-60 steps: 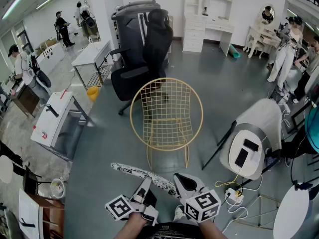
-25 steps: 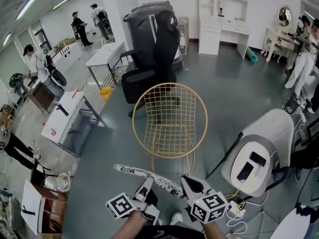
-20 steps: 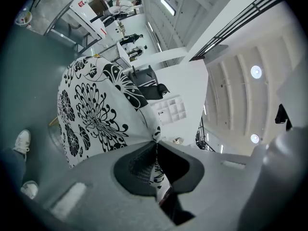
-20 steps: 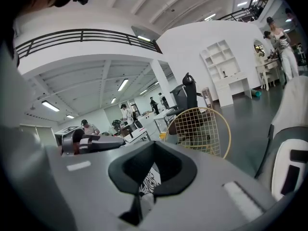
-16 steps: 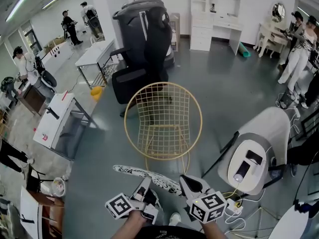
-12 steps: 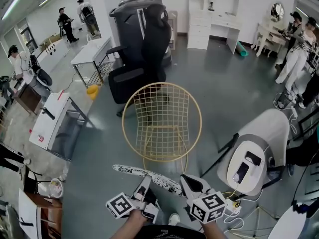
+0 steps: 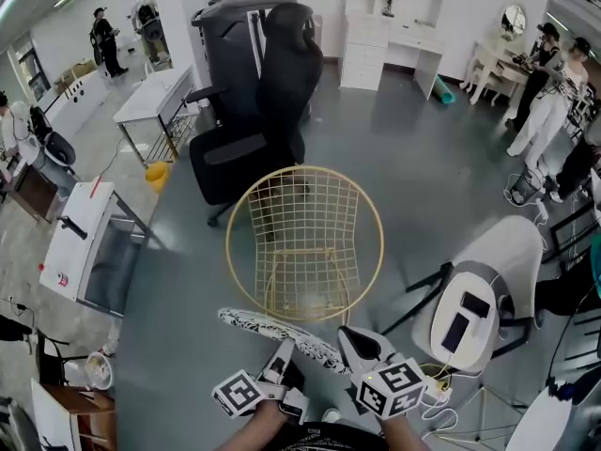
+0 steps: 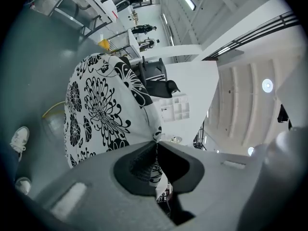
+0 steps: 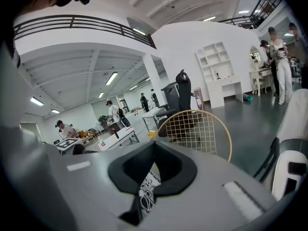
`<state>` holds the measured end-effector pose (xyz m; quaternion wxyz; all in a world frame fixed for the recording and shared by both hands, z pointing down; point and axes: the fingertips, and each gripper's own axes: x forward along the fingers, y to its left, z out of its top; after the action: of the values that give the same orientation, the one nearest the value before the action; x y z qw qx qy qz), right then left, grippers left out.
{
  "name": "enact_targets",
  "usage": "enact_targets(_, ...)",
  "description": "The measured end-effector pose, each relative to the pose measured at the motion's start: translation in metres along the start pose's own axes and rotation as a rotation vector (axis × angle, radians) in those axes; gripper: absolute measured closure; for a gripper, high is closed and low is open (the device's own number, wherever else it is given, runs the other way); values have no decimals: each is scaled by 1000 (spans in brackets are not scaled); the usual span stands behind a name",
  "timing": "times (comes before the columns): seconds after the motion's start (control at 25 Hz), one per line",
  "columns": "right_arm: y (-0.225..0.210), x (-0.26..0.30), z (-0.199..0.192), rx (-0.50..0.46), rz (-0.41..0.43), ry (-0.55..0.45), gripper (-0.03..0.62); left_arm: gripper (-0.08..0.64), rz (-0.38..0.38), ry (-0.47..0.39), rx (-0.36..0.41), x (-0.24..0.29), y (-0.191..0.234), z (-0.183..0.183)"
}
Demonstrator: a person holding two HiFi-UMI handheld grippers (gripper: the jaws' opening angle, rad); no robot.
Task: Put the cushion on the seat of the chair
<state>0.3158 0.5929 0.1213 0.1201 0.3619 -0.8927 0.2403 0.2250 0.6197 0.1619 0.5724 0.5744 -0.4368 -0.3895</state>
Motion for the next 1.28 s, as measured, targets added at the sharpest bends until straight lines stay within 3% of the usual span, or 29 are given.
enact_targets(0.24,5,28,18,-5,-46,-9,592,546,-9,48,-38,19,7,22)
enact_targets(0.44,-7,16,9,-2,-86,-19,592,546,63,85,-11,24,36,11)
enact_targets(0.6,-4,27,15,1,-107,-4,592,546,-14,86,-78,45,17,23)
enact_targets(0.76,-8,37,23,9,-119,-3,592,546,-6,82,-85,59,17,36)
enact_targets(1.0,-33,47,24,20,-90,8,592,546,45,40,-72,78,31,42)
enact_targets(1.28,-63,71,36,34,17,40,592,546,85,-39,-63,112,37,41)
